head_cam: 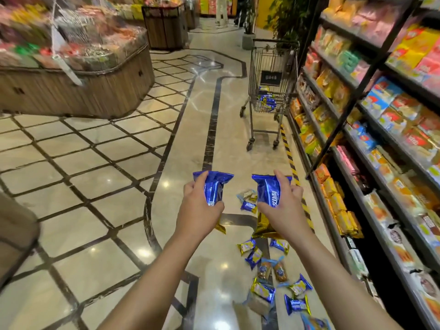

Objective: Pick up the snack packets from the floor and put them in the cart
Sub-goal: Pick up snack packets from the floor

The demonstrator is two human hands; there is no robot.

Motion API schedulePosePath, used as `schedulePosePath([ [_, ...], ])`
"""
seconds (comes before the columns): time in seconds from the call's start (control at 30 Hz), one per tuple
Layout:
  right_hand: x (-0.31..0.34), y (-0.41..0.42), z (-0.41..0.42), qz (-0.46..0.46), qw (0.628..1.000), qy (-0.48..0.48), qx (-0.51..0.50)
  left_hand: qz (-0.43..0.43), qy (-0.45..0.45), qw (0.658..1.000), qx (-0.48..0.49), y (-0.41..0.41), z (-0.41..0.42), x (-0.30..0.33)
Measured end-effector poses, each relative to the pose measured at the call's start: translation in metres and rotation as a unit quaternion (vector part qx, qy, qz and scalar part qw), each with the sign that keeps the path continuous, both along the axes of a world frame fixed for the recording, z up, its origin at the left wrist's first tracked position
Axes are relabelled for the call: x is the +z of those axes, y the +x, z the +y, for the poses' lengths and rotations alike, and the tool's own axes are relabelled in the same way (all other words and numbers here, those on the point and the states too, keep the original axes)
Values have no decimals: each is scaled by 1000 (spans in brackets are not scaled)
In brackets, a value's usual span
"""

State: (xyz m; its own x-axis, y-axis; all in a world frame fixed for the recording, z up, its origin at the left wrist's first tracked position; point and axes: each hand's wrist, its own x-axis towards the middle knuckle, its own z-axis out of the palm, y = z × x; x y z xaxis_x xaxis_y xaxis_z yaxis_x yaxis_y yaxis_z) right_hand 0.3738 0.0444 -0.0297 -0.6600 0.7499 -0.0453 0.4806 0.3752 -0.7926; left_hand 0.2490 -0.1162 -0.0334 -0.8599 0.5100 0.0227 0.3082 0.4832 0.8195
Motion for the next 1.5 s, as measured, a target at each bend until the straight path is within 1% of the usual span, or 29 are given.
schedulePosePath([
  [0.17,-8,-55,-25,10,1000,-4,-1,-2,-10,1000,4,-58,-28,0],
  [0.27,-13,-83,-31,-2,1000,-7,8,-6,-5,1000,6,-83,-38,-4],
  [0.57,-31,-176,-19,-14,999,-26,42,-37,-5,998,43,-153,-36,-32],
  [0.77,-50,-265,17,-6,996,-38,85,-33,-17,993,113,-221,-2,-45],
  [0.83,-55,-293,35,-9,994,-49,99,4,-19,993,117,-245,12,-47],
  [0.9,-56,-323,56,-7,991,-77,110,32,-45,991,120,-273,30,-45],
  [0.97,-57,-353,76,-1,988,-100,115,22,-61,989,129,-300,49,-40],
  [1.07,-59,-392,101,12,987,-92,132,19,-53,990,129,-337,75,-37],
  [1.2,-58,-433,132,21,983,-111,142,8,-46,993,107,-374,102,-36],
  [1.4,-68,-476,179,17,987,-116,113,7,-32,991,130,-426,145,-48],
  [1.5,-78,-503,200,6,989,-113,99,-18,-32,991,126,-461,169,-60],
])
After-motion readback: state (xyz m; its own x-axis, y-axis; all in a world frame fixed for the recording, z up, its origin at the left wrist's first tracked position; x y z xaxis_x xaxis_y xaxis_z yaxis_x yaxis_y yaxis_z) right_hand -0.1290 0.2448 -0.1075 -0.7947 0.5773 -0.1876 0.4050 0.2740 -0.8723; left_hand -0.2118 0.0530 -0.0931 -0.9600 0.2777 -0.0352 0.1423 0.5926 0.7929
